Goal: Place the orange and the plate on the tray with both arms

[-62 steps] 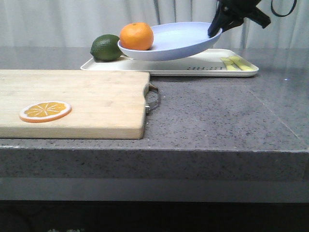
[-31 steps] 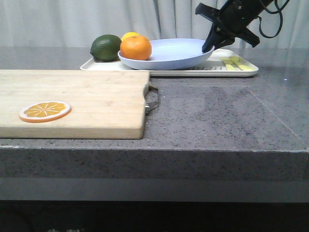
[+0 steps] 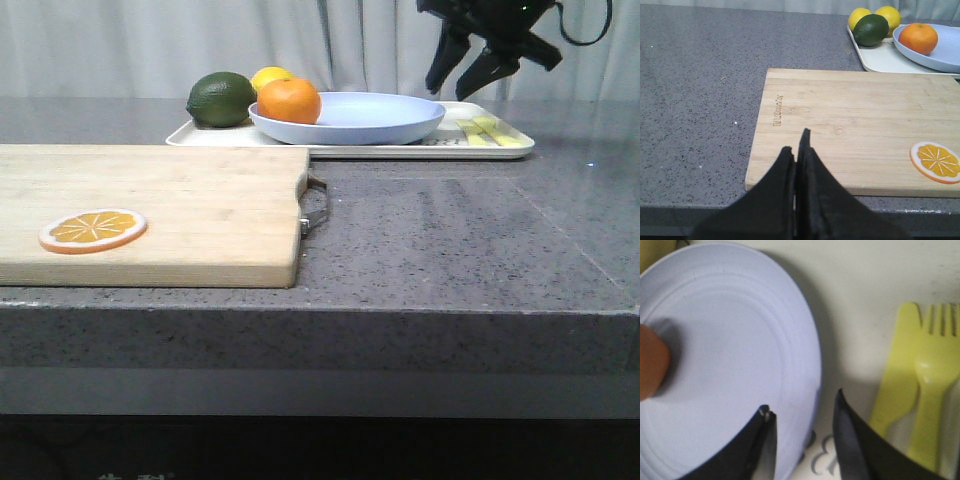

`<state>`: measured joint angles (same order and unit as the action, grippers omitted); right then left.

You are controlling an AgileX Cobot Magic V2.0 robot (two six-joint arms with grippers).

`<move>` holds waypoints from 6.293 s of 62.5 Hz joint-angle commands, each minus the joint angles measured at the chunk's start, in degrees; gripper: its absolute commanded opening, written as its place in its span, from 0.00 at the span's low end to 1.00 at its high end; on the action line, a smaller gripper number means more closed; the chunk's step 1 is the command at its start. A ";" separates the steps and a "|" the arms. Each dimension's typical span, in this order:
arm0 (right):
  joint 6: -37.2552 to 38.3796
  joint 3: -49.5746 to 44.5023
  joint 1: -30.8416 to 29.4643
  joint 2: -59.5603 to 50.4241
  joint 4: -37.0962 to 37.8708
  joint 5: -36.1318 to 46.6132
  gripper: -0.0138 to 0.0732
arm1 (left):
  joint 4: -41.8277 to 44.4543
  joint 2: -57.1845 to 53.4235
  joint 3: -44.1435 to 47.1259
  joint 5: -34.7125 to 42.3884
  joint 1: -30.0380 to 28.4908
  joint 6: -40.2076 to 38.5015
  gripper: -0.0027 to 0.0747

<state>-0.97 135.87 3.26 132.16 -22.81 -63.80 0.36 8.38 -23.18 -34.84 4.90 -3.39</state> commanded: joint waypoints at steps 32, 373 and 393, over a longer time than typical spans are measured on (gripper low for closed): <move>-0.53 -2.35 -0.49 -13.87 15.68 -12.85 0.09 | -0.36 0.63 -1.35 4.99 -0.11 -0.33 0.01; -1.25 -133.02 -0.60 -119.93 24.48 64.80 0.09 | 0.49 -9.81 23.50 26.47 -6.61 -0.44 0.01; -1.25 -137.00 -0.60 -128.41 24.48 58.50 0.09 | 0.49 -9.81 23.50 26.47 -6.61 -0.44 0.01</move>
<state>-1.75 -1.58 3.11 4.61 1.21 -8.65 0.83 -0.19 0.03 -13.31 -1.56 -3.41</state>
